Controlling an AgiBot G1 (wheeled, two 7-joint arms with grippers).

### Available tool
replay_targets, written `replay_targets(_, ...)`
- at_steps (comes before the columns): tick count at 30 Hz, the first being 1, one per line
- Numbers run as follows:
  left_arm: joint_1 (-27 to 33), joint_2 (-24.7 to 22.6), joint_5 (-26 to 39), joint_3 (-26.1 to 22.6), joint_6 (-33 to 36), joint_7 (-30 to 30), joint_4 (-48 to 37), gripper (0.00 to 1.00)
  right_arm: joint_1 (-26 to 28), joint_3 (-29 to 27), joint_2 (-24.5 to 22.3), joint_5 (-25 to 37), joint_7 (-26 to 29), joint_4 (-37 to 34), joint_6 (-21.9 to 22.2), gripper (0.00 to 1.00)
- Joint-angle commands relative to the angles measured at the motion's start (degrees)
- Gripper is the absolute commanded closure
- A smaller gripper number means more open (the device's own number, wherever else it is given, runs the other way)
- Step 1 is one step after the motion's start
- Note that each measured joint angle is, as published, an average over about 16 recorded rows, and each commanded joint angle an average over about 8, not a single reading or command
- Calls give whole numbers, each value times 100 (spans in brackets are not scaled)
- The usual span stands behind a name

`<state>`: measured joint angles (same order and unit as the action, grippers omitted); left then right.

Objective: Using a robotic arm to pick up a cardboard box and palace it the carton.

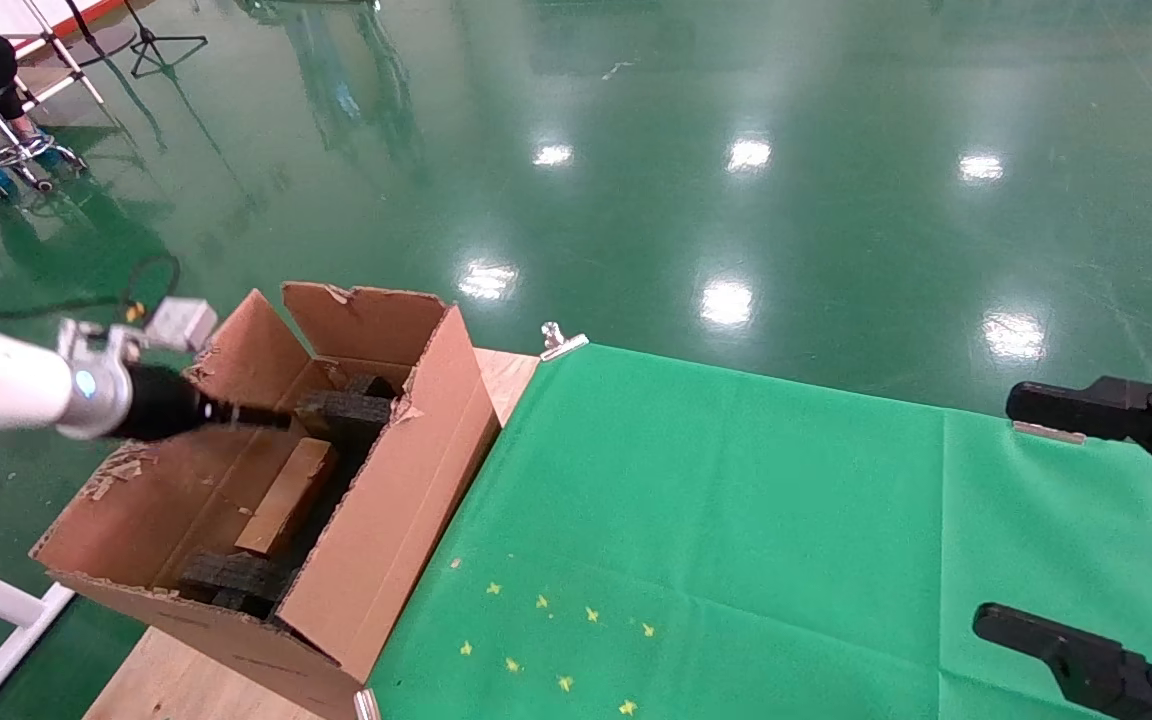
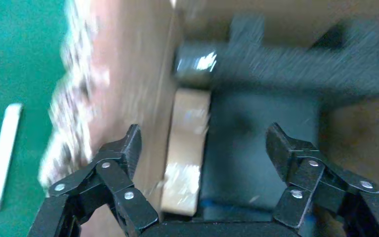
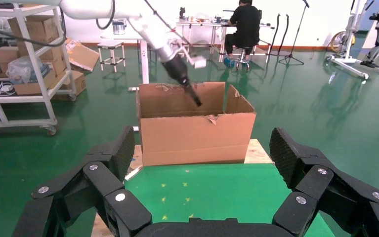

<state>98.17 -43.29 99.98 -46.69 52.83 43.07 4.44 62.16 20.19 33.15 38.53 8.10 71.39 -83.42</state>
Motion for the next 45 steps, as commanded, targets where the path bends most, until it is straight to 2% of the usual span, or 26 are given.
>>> replay_targets(1, 146, 89, -95, 67, 126, -43, 113, 0, 0, 0, 0, 0, 0, 0, 0, 0)
replay_targets(10, 696, 686, -1061, 657, 1730, 336, 641, 0, 0, 0, 0, 0, 0, 0, 0, 0)
replay_targets(15, 709, 863, -1619, 955, 2663, 676, 731, 0, 0, 0, 0, 0, 0, 0, 0, 0)
replay_targets(21, 655, 910, -2022, 1154, 3448, 1028, 663, 0, -1, 0, -1, -1, 0, -1, 1, 0)
replay_targets(30, 486, 903, -2218, 1248, 3548, 901, 847, 0, -2, 1, -1, -4, -1, -1, 1, 0)
replay_targets(45, -554, 884, -3119, 1704, 3482, -136, 2369, 0, -1, 1, -1, -4, -1, -2, 1, 0)
